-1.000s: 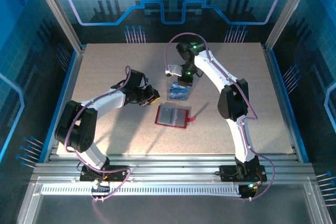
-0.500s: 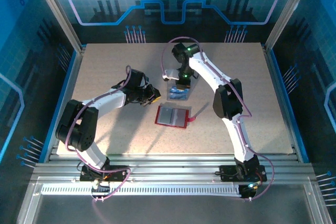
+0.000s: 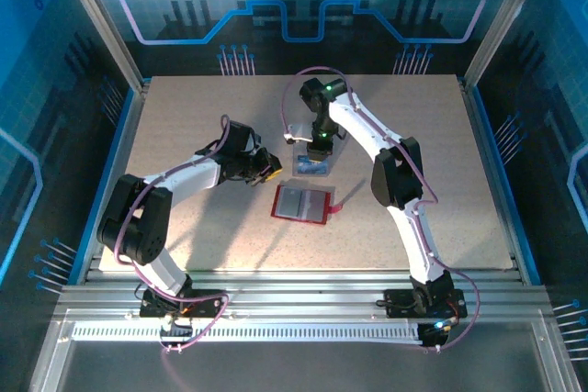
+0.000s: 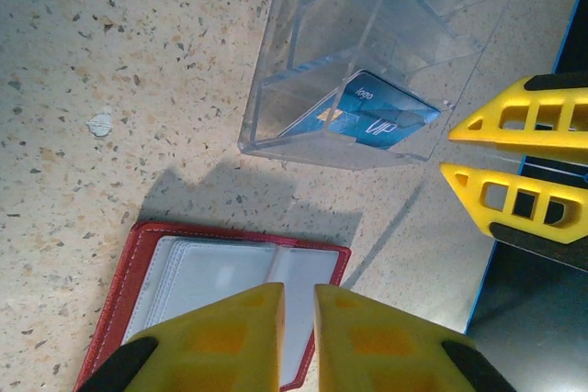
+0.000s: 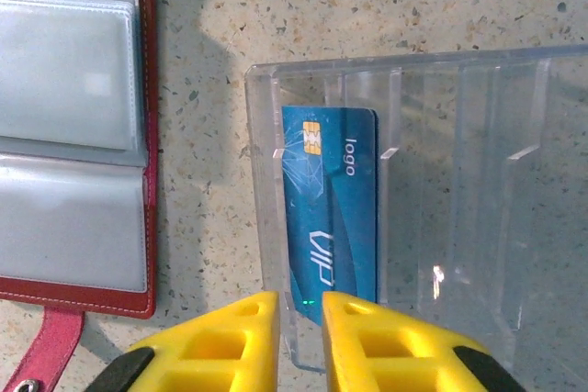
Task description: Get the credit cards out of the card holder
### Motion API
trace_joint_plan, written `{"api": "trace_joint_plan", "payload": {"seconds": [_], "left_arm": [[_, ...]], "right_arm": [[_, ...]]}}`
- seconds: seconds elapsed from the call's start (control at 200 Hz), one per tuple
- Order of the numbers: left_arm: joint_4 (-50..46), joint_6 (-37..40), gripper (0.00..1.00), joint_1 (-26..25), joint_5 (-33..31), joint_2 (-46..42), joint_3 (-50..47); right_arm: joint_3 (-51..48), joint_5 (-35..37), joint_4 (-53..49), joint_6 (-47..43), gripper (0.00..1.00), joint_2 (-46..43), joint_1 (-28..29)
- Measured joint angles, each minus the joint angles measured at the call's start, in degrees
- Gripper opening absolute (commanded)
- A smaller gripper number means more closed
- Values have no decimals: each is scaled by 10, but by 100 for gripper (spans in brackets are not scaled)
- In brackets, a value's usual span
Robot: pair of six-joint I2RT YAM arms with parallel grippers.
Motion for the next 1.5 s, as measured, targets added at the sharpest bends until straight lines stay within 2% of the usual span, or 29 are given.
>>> {"api": "trace_joint_plan", "payload": {"seconds": [0.2,0.45,0.785,1.011,1.181,1.346,1.501], "left_arm": [[9,0,17,0,9,9,-4],[14,0,21,0,22,23,-21],[24,0,23,0,40,55,-21],[26,0,23,0,43,64,-25],[29,-2,28,-1,43,65,-40],[30,-9,32,-5,45,65,-52],[30,-13,34,-13,47,65,-56]], "right_arm": [[-50,8,30,33,24,-17,1],[-152,-1,106,134,24,-106,20],[-400,-78,319,400,20,-263,64],[-598,-136,524,636,10,-334,62],[-683,-181,630,795,9,-351,50],[-723,-216,685,873,9,-344,37],[-753,-224,699,895,10,-321,21]]}}
